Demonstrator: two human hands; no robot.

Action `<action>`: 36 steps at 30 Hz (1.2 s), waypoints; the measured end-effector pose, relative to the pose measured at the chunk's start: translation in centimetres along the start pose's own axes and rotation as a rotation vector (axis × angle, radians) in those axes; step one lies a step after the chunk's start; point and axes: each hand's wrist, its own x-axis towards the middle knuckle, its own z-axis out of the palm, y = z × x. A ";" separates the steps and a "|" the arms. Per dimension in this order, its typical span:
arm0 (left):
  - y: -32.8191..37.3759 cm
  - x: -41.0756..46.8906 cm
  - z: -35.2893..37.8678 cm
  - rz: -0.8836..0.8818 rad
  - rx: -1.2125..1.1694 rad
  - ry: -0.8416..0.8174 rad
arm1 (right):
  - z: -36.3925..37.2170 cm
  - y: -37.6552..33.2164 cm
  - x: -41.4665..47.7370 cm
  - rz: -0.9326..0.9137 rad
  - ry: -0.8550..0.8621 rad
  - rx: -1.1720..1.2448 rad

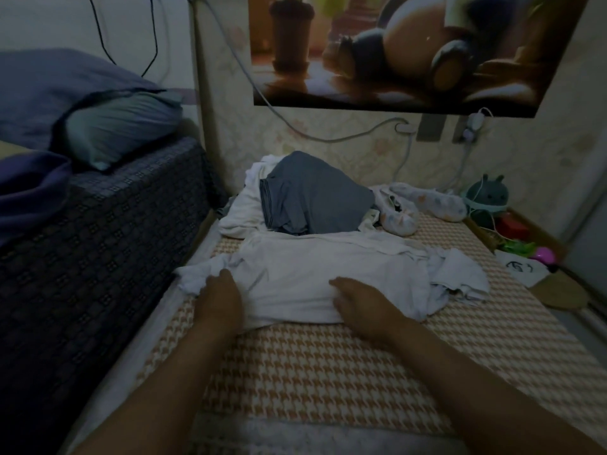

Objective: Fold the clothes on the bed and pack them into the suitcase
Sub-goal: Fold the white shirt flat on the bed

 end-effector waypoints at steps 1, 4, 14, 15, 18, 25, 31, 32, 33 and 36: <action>0.5 -0.6 -0.1 0.123 0.085 0.019 | -0.6 0.8 -0.3 -0.007 0.147 -0.007; 3.3 -2.0 1.3 0.647 0.227 -0.010 | -3.1 3.9 -1.2 0.167 0.586 -0.324; 9.2 -5.9 8.0 0.948 0.297 -0.335 | -6.3 8.1 -4.3 0.249 0.525 0.022; 9.2 -5.8 8.3 0.963 0.274 -0.323 | -6.5 7.9 -3.9 0.271 0.594 0.175; 9.2 -5.5 8.1 0.905 0.130 -0.342 | -7.8 8.5 -3.3 0.429 0.781 0.450; 10.2 -5.5 4.7 0.906 0.357 -0.791 | -8.8 12.3 -6.9 0.411 0.419 -0.298; 12.7 -8.8 2.3 0.601 0.611 -1.166 | -11.7 11.9 -9.2 0.583 -0.286 -0.176; 13.3 -9.3 2.2 0.537 0.599 -1.219 | -12.1 12.1 -9.5 0.608 -0.329 -0.107; 13.8 -9.8 2.3 0.512 0.585 -1.231 | -12.5 12.3 -9.8 0.621 -0.332 -0.037; 15.4 -9.9 3.5 0.612 0.406 -1.068 | -12.9 13.5 -9.2 0.550 -0.007 -0.092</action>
